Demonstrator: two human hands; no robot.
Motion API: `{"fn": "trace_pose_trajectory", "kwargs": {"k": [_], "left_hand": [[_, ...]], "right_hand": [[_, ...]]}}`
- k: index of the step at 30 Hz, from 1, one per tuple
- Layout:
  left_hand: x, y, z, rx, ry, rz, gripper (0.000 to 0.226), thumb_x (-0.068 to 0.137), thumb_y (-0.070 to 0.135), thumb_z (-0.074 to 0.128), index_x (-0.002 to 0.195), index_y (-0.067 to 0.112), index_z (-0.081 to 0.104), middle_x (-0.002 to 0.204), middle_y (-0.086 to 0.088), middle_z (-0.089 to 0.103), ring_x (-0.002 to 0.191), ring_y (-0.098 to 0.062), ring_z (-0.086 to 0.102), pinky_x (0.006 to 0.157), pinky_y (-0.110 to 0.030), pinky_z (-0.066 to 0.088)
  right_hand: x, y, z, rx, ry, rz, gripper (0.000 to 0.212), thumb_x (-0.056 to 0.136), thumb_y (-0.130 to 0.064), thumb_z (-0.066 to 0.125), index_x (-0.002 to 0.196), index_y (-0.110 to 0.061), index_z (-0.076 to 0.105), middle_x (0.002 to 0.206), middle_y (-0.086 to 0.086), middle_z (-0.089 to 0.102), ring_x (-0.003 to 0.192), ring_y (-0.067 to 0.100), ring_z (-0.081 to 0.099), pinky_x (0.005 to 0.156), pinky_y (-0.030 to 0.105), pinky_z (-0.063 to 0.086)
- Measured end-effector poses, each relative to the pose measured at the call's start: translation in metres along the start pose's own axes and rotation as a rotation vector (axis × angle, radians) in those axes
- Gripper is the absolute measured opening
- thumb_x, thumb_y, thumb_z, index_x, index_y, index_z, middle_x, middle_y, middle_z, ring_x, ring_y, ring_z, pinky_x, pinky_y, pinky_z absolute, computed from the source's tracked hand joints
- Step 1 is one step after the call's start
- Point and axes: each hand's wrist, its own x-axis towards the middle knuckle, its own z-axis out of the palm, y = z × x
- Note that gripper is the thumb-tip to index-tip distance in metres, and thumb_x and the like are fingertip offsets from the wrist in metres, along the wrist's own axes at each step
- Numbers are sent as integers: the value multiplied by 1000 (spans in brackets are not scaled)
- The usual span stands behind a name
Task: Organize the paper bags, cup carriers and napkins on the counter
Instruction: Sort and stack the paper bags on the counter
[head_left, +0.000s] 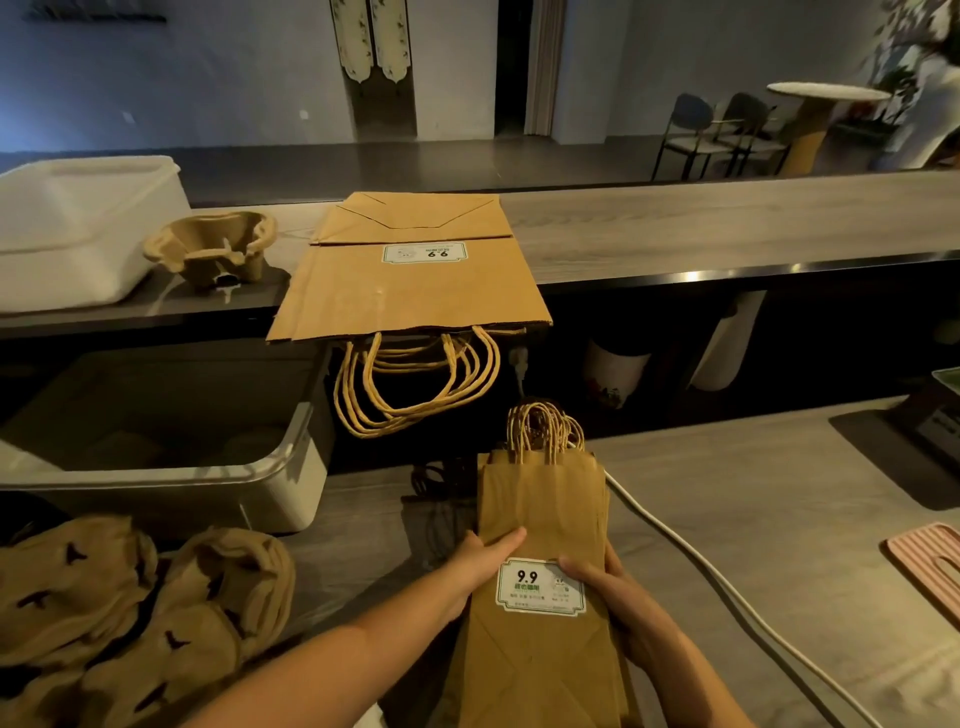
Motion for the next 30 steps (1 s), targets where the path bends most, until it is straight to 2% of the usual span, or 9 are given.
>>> {"fn": "trace_pose_trajectory", "kwargs": {"k": [3,6,11,14,17,21,24,27,30], "left_hand": [[3,1,-10,8,-25,-16,91,79,52,66,143,6,22,139,-10,44,124,-25,46,92,-31,42],[8,-3,-13,23,-47,3,95,72,54,71,141,7,27,136,-10,48,122,-24,48,101,-35,42],[0,-9,-8,-216,-156,-5,65,71,51,70,121,13,56,96,-6,70,86,-19,65,64,-27,51],[1,-15,-4,-406,-259,-28,58,63,52,70,108,16,63,91,-12,73,89,-28,67,75,-36,54],[4,-14,-2,-503,-292,-24,55,72,53,64,113,16,62,103,-17,70,98,-32,64,85,-42,51],[3,-1,-2,-451,-263,-39,48,89,59,38,105,19,58,99,-12,65,87,-26,60,80,-33,47],[-2,1,-2,-347,-119,4,56,85,61,44,111,15,60,99,-12,65,90,-25,61,82,-31,46],[8,-13,-4,-183,101,129,54,93,53,39,133,18,49,129,-11,56,116,-27,54,96,-30,39],[36,-33,-3,-299,95,190,57,87,60,48,132,24,47,119,-8,61,104,-25,60,93,-38,45]], "right_hand": [[-3,7,1,73,8,6,78,66,-11,80,132,-20,39,113,19,64,94,36,67,75,45,56],[-8,9,4,127,-5,21,79,54,-10,84,124,-10,46,103,22,69,85,35,70,63,40,57],[-16,-1,5,90,-47,42,78,60,-10,83,129,-11,46,106,22,68,91,36,68,68,41,57],[-24,-21,6,-62,-32,14,89,62,-19,80,138,-20,34,116,18,63,97,34,66,77,43,56],[-30,-43,13,-337,3,-60,103,64,-32,84,146,-27,21,124,11,57,106,29,62,91,46,52],[-30,-74,42,-744,176,-184,89,82,-29,69,149,-20,11,136,8,50,120,25,52,101,37,43],[-28,-78,63,-921,217,-180,89,87,-33,63,150,-17,3,139,8,48,123,25,50,103,40,41],[-27,-68,74,-1063,184,-175,94,90,-45,55,150,-14,-10,140,10,47,124,26,49,102,38,42],[-27,-64,73,-939,78,-143,88,89,-64,40,151,-21,-6,148,9,38,129,27,45,100,39,42]]}}
